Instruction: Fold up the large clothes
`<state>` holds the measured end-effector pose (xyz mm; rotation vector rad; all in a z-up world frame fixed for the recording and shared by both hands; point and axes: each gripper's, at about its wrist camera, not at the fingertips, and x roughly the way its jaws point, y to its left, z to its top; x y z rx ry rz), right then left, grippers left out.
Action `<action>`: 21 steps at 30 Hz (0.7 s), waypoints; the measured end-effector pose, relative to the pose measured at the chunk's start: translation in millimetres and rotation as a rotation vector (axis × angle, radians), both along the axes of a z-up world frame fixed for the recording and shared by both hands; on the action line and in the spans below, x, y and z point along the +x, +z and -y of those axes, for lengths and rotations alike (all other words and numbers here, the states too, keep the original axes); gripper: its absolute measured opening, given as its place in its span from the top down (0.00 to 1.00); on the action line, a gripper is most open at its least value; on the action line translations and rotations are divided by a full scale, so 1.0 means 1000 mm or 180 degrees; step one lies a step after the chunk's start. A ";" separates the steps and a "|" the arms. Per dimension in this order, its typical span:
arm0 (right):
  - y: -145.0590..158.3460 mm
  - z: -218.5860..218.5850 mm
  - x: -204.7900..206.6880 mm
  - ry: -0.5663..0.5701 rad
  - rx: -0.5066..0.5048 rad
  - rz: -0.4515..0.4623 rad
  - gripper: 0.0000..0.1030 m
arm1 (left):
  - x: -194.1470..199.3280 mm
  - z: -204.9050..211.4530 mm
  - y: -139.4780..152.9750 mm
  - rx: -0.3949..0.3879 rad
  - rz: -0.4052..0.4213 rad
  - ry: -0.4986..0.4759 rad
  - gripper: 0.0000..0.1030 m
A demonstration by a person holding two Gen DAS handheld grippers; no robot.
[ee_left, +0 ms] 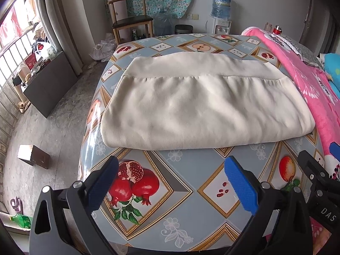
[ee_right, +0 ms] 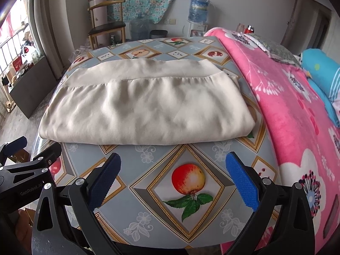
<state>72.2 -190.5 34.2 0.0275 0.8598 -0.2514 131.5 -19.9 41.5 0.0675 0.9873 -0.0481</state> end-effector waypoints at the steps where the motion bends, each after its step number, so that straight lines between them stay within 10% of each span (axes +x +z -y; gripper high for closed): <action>1: 0.000 0.000 0.000 -0.0004 -0.0003 0.0001 0.07 | 0.000 0.000 0.000 -0.0002 -0.0001 0.0002 0.05; 21: 0.003 0.001 0.000 -0.0013 -0.0024 0.0000 0.07 | 0.000 -0.002 0.000 -0.0014 0.0003 0.0011 0.05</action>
